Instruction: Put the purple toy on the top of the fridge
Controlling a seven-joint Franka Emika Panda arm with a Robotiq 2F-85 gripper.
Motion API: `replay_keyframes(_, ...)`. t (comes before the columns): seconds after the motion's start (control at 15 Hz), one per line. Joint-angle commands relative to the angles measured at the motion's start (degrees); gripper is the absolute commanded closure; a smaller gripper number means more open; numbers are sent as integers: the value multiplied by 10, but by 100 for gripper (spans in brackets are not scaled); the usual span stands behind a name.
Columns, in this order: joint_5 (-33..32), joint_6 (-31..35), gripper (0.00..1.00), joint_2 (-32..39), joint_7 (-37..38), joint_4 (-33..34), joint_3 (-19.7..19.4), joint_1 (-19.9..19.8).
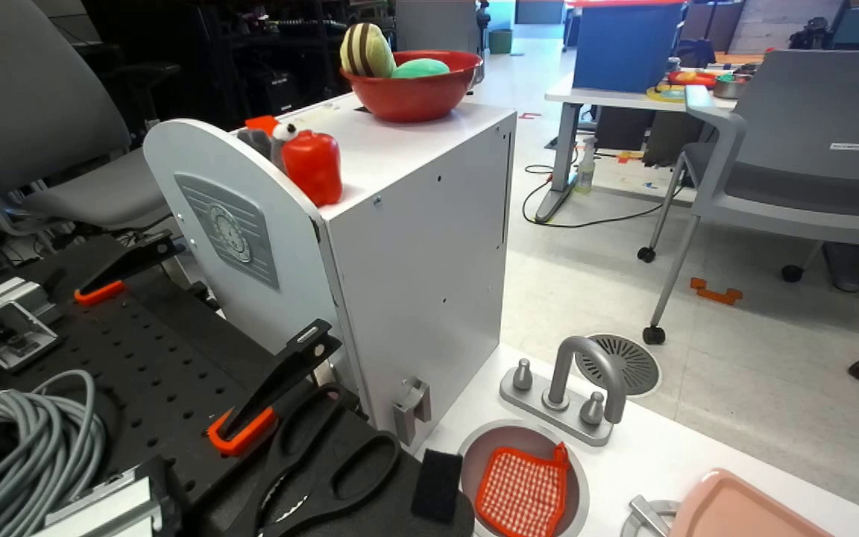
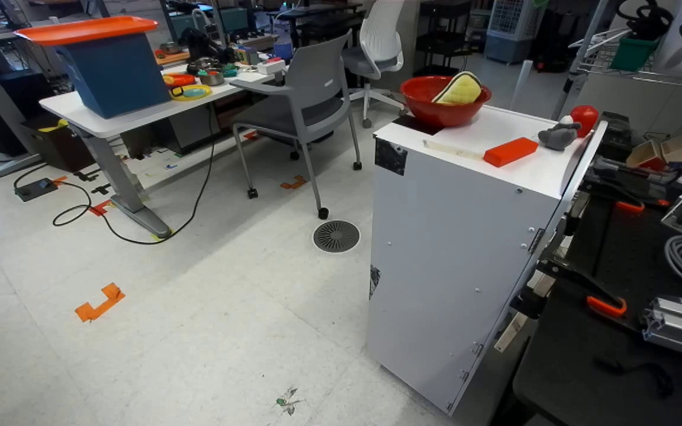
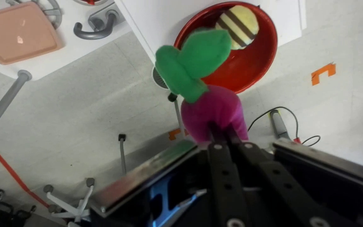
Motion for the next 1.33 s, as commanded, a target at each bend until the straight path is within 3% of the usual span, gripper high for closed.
replay_keyframes(0.0, 128, -5, 99, -2, -112, -2, -22, 25)
replay_keyframes(0.2, 203, -37, 99, -1, -150, 7, -29, 24)
replay_keyframes(0.4, 199, -74, 99, 4, -137, 13, -24, 7)
replay_keyframes(0.67, 182, -187, 99, 32, -130, 41, -26, -9)
replay_keyframes(1.0, 123, -286, 99, 83, -145, 83, -23, -29)
replay_keyframes(1.27, 43, -299, 99, 119, -195, 112, -23, -33)
